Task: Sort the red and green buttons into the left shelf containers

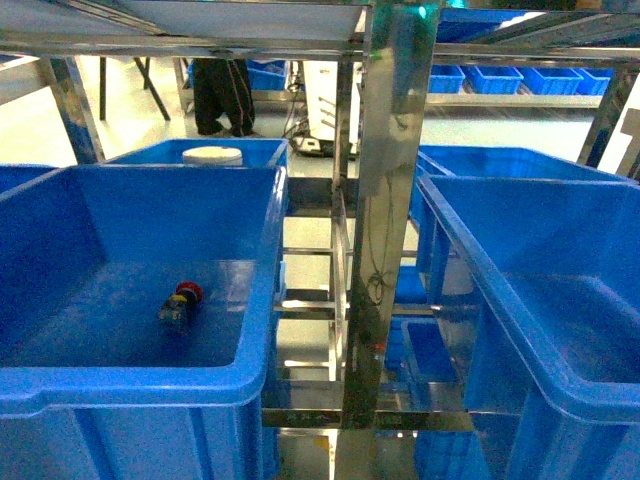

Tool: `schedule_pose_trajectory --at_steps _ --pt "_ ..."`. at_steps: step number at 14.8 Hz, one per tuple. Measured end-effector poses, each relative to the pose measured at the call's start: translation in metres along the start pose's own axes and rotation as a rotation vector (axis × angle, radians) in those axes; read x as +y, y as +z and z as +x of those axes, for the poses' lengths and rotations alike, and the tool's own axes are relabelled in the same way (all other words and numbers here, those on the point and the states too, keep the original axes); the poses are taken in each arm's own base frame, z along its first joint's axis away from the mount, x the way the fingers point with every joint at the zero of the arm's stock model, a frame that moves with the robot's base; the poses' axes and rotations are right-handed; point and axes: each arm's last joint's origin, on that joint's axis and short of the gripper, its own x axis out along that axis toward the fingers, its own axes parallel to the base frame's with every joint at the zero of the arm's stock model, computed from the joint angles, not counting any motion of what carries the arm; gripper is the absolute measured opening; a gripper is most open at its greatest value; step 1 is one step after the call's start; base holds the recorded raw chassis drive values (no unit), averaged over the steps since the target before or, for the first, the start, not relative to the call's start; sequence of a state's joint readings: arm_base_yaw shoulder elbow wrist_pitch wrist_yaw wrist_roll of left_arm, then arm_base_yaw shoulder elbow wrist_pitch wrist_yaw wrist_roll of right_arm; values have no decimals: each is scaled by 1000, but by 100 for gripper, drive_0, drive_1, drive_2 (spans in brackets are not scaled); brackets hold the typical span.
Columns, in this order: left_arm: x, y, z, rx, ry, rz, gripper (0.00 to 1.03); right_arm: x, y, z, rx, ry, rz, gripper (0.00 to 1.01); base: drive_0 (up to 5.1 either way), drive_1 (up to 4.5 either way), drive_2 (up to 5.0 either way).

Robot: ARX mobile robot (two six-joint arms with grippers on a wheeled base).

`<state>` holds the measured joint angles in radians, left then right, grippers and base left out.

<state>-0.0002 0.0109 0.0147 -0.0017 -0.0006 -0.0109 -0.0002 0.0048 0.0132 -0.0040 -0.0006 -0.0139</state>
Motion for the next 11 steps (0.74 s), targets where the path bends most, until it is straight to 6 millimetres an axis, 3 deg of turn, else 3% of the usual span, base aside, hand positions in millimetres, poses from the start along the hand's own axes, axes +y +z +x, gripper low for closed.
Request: schedule_pose_trajectory --at_steps 1,9,11 --pt "0 0 0 2 0 0 3 0 0 0 0 0 0 2 0 0 0" --pt "0 0 0 2 0 1 100 0 0 0 0 0 0 100 0 0 0" --pt "0 0 0 2 0 1 98 0 0 0 0 0 0 98 0 0 0"
